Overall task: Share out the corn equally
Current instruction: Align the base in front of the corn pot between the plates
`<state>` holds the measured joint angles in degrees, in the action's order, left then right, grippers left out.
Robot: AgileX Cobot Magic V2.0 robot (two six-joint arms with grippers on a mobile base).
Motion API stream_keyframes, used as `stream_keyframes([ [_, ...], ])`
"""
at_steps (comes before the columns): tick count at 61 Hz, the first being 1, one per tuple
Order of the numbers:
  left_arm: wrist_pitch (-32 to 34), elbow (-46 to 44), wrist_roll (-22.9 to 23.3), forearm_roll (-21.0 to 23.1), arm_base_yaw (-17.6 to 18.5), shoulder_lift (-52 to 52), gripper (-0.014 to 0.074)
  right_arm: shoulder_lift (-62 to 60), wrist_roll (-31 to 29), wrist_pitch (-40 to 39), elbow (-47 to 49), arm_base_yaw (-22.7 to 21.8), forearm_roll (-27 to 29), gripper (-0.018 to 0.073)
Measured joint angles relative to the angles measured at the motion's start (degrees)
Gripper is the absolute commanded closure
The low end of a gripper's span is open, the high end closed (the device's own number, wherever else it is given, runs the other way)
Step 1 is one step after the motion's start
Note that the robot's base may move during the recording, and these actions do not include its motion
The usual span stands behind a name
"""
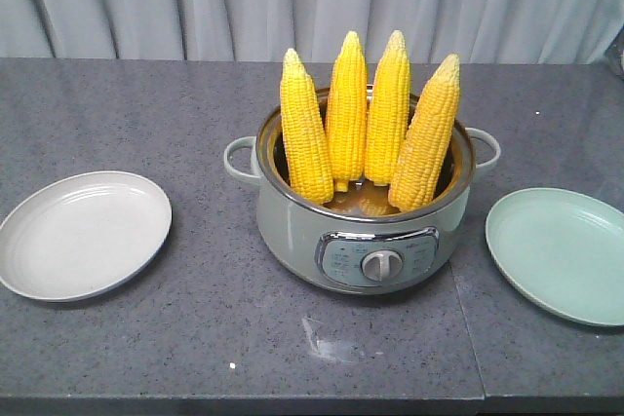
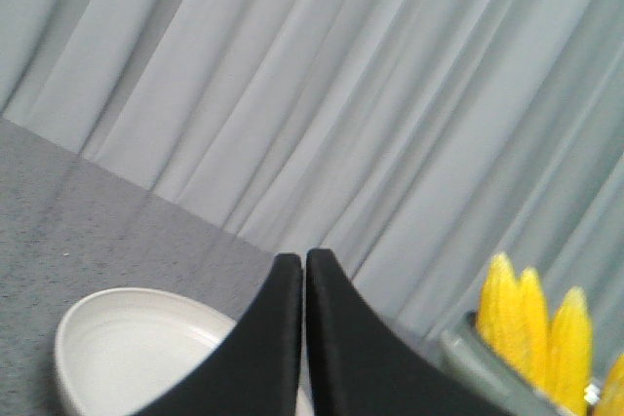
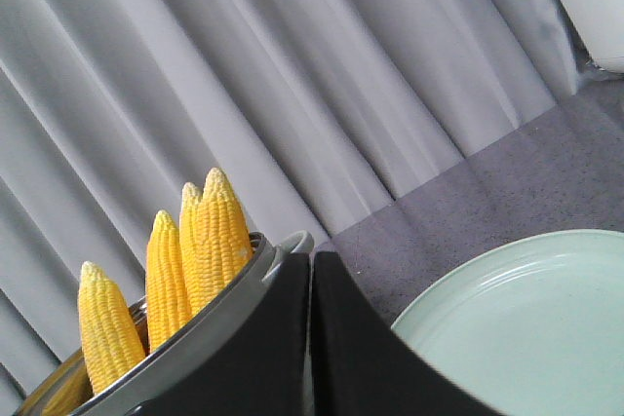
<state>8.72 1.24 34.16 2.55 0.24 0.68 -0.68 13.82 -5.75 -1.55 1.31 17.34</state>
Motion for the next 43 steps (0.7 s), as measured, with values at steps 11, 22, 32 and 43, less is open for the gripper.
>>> stream_keyframes([
  [11,0.6,-5.6,12.2,-2.2,0.0,0.0,0.0601,2.0,-0.4,10.6,11.3,0.0,-5.3,0.0561],
  [22,-2.4,-17.5,13.4,-13.9,0.0,-1.0,0.0592,11.8,-5.8,20.2,25.7,0.0,-11.2,0.0504],
  [32,-12.6,-29.4,12.5,-17.4,1.6,-9.7,0.0581,20.7,-16.8,21.4,34.2,0.0,-9.0,0.0352],
  [43,-19.3,-38.4,5.6,-16.9,9.5,-23.7,0.0509,27.8,-25.7,17.6,37.3,0.0,-3.5,0.0161],
])
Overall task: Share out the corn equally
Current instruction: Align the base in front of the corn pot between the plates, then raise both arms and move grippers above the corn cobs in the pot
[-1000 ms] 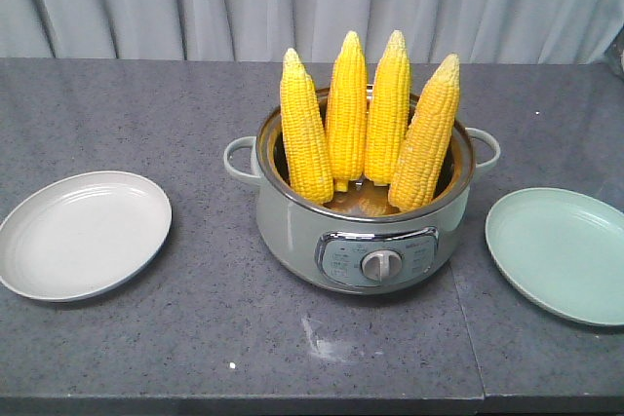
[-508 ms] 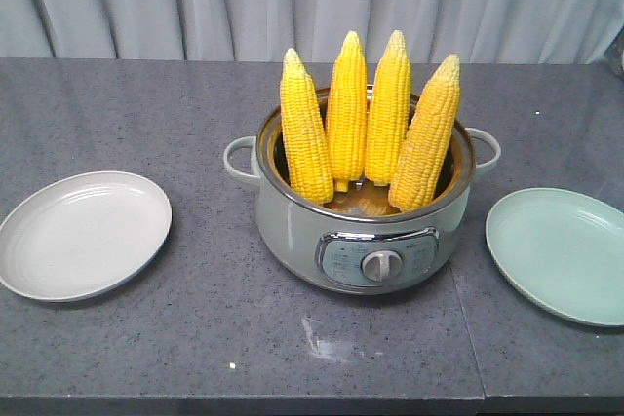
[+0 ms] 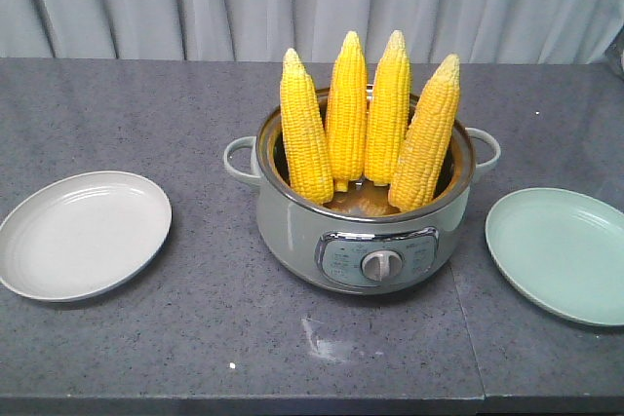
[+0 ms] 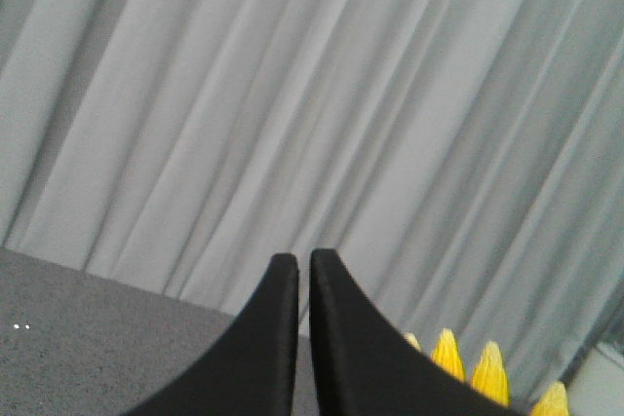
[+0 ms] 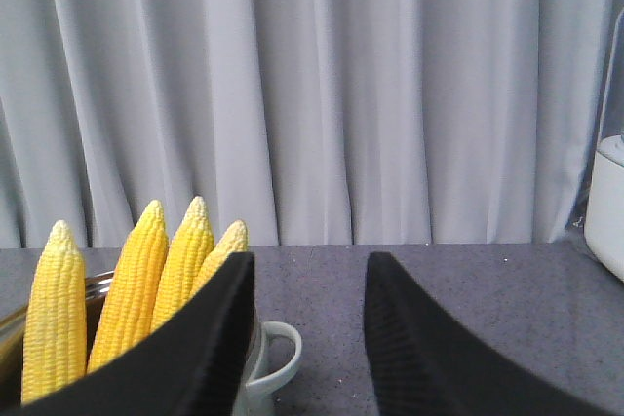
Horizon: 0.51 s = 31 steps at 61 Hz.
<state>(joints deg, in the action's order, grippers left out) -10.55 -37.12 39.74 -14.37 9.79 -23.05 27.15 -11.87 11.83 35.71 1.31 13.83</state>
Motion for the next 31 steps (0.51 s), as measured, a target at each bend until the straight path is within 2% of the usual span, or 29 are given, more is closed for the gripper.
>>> stream_keyframes([
  [9,-2.1,-7.1,-8.6,2.7,7.3,-12.7,0.0386,1.7,-0.5,-3.8,0.1,0.0,3.1,0.0111],
  [14,-3.8,-11.0,-12.7,4.3,10.1,-19.0,0.0298,2.7,-0.7,-3.2,0.7,0.0,3.7,0.0102],
  [17,-4.9,-13.4,-14.7,4.8,11.6,-22.5,0.0252,4.6,-0.9,-1.2,1.9,0.0,3.8,0.0094],
  [24,-7.9,-19.1,-16.0,5.1,13.4,-30.0,0.0163,11.5,-2.6,7.0,8.9,0.0,4.2,0.0071],
  [31,-10.8,-23.9,-17.4,5.3,14.4,-35.5,0.0133,20.7,-6.6,15.8,19.0,0.0,5.7,0.0062],
])
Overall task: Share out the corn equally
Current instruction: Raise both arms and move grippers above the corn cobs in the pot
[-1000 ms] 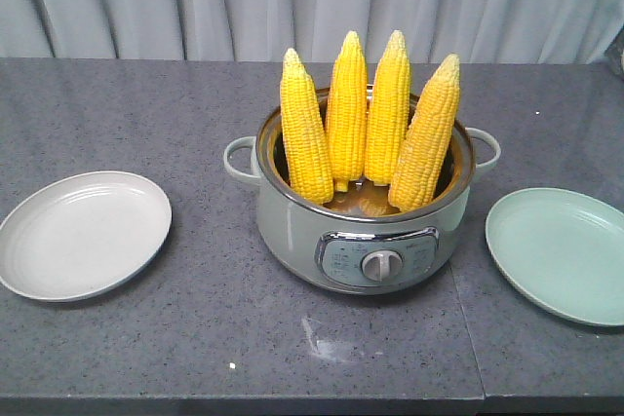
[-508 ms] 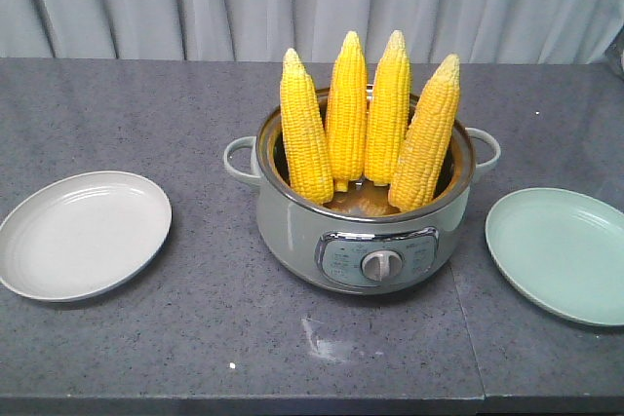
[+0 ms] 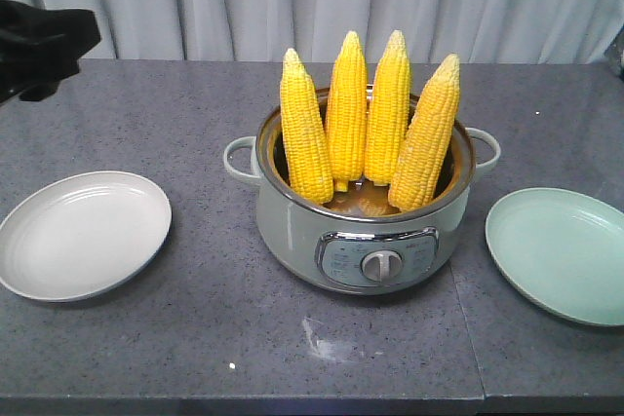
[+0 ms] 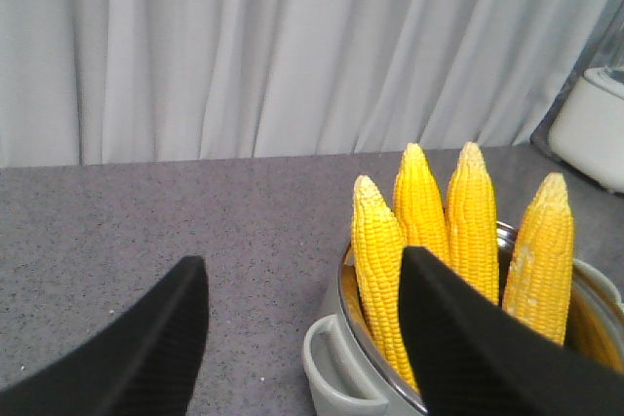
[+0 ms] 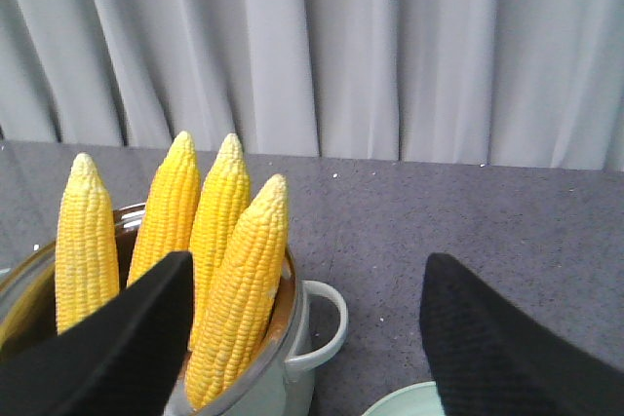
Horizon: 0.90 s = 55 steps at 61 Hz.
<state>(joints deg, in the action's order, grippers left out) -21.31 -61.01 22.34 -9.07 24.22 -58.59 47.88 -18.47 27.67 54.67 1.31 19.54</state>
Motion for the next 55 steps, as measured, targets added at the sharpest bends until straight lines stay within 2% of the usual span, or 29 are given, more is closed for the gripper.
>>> stream_keyframes([
  [7,-2.4,-3.4,-0.3,0.6,0.0,-4.4,0.0134,8.2,-5.0,5.4,8.2,0.0,4.6,0.0062],
  [14,-3.3,-4.2,-0.3,2.2,0.0,-7.2,0.0134,14.0,-9.7,8.3,13.3,0.0,12.5,0.0062],
  [20,-4.1,-4.2,-0.3,2.7,0.1,-8.7,0.0134,17.3,-17.1,8.1,14.7,0.0,17.3,0.0062],
  [30,-4.2,-4.2,-0.3,2.8,0.2,-8.7,0.0134,19.3,-20.3,8.0,14.8,0.0,24.5,0.0052],
  [43,-4.2,-4.2,-0.3,2.8,0.2,-8.7,0.0134,25.6,-22.3,9.3,15.0,0.0,25.5,-0.0056],
  [55,-5.1,-4.2,-0.3,2.8,0.2,-8.7,0.0134,31.2,-22.9,5.1,15.0,0.0,25.5,-0.006],
])
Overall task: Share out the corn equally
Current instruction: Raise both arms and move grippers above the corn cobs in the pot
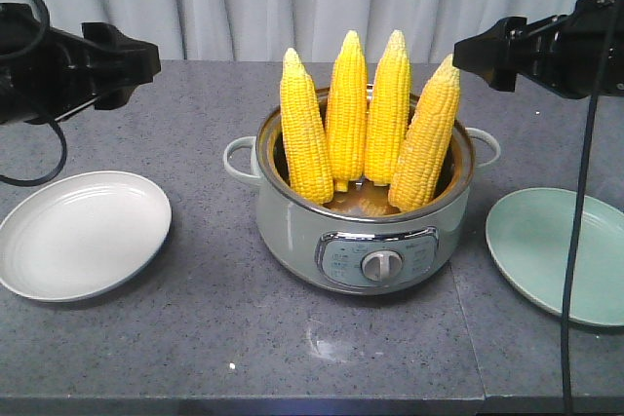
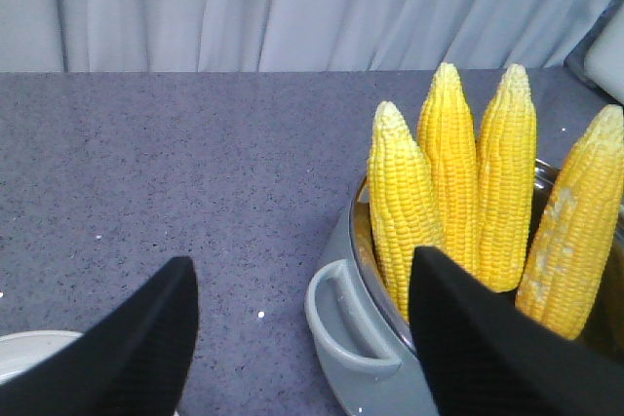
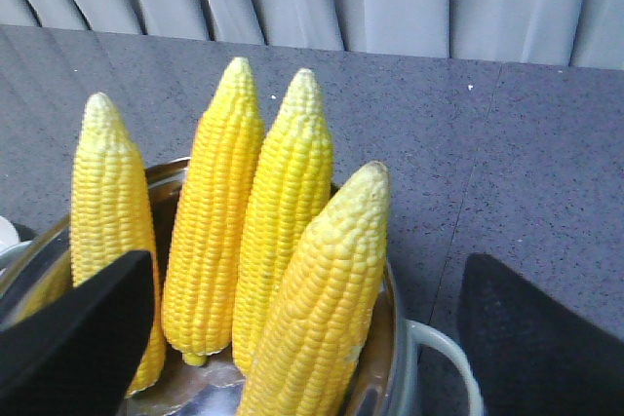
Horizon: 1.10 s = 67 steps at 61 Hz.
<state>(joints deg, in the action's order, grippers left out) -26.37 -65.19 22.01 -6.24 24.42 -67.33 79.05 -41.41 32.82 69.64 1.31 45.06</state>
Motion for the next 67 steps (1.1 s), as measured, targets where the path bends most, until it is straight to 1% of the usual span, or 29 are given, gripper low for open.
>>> stream_keyframes([
  [5,-1.0,0.0,0.0,0.0,0.0,0.0,0.0134,2.2,-1.3,-1.1,0.0,0.0,0.4,-0.0057],
  [13,-1.6,0.0,0.0,0.0,0.0,0.0,0.0134,5.5,-4.2,-2.2,0.0,0.0,3.1,-0.0057],
  [23,-1.6,0.0,0.0,0.0,0.0,0.0,0.0134,8.9,-10.2,-4.5,0.0,0.0,9.3,-0.0054],
  [37,-1.9,0.0,0.0,0.0,0.0,0.0,0.0134,12.8,-19.7,-5.0,0.0,0.0,19.2,-0.0043],
  [45,-1.9,0.0,0.0,0.0,0.0,0.0,0.0134,13.9,-22.0,-4.4,0.0,0.0,21.5,-0.0002],
  [49,-2.0,0.0,0.0,0.0,0.0,0.0,0.0134,14.2,-22.7,-3.5,0.0,0.0,21.7,0.0053],
  [52,-2.0,0.0,0.0,0.0,0.0,0.0,0.0134,14.2,-23.4,-2.9,0.0,0.0,21.8,0.0113],
  [67,-2.0,0.0,0.0,0.0,0.0,0.0,0.0135,14.2,-24.9,-2.3,0.0,0.0,22.5,0.054],
])
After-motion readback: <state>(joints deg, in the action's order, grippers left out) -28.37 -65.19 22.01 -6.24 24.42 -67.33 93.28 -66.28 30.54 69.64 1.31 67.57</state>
